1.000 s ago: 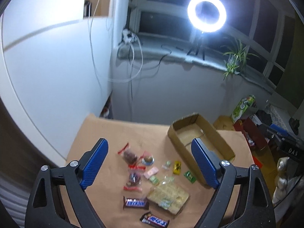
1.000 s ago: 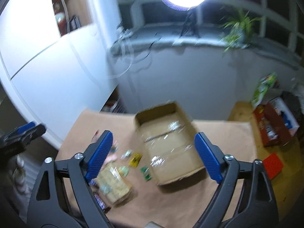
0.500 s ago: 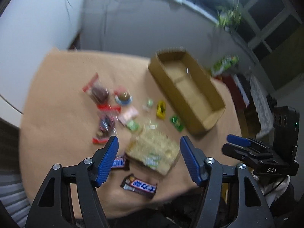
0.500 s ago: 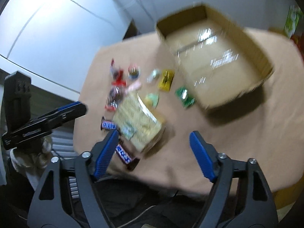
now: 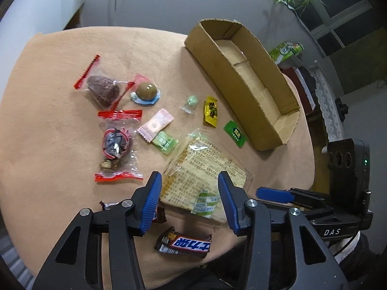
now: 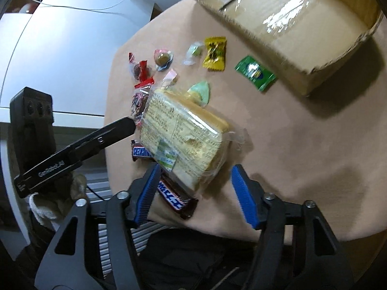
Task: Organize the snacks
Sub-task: 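Lower the right tool and grasp the wrapped bread loaf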
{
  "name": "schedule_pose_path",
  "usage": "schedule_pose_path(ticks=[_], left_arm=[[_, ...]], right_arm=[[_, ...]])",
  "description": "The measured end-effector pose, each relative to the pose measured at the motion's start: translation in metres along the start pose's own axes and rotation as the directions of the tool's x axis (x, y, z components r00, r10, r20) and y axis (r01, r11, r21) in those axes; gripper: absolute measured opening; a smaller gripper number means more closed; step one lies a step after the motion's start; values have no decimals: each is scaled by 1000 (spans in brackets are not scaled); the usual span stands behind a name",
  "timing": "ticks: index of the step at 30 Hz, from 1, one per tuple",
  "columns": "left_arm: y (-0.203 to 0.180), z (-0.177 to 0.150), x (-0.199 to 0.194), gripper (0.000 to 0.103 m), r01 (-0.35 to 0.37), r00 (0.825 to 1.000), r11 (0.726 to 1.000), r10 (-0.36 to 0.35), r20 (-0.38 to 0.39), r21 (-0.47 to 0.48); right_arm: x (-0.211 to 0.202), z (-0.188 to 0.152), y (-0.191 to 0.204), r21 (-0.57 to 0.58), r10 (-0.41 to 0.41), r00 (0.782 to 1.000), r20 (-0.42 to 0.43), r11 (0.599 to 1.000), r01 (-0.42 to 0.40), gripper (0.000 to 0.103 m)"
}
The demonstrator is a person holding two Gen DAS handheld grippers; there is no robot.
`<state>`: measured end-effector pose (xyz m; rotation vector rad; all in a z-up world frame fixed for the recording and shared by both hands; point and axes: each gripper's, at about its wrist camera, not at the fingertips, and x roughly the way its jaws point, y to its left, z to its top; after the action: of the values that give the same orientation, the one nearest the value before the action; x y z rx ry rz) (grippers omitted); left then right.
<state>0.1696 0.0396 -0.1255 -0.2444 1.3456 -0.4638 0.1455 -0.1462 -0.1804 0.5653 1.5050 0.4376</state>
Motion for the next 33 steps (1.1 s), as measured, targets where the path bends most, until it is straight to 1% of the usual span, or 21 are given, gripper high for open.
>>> schedule_pose_path(ticks=[2,5,6,8,10,14,17,20,23,28,33], left_arm=[[1,2,7,46,5,1000,1000,-5,-13,-2],[0,2,11,46,18,1000,1000,-18,-24,-6],[0,2,14,46,13,1000,1000,-13,-29,-5],[0,2,18,46,4,999,1000,-4,-35,-4],[1,2,21,46,1,999,1000,-1,-39,-2],[0,1,21,46,-14,999,1000,15,-41,14],[-2,0,20,46,-17,999,1000,17,-35,15],[-8,-2,19,46,-26,999,999,26,-29,25],[-12,-5,12,46,-16,1000,1000,17,-13,19],[-20,-5,1,46,-18,1000,1000,17,22,21],[-28,-1,-11,46,3,998,1000,-4,58,12]], right_arm=[[3,-1,-1,6,0,1000,-2,1000,0,57],[6,0,-2,12,-1,1000,3,1000,1,50],[3,0,-3,12,0,1000,5,1000,0,47],[7,2,-2,13,-13,1000,5,1000,13,45],[9,3,0,7,-27,1000,6,1000,27,40],[9,5,3,-12,-44,999,6,999,44,34],[7,6,6,-30,-69,997,14,997,70,33],[3,7,8,-37,-73,997,23,997,74,32],[-3,9,13,-56,-82,996,38,995,84,32],[-23,14,25,-102,-89,993,77,990,97,32],[-45,20,30,-121,-86,990,113,988,99,32]])
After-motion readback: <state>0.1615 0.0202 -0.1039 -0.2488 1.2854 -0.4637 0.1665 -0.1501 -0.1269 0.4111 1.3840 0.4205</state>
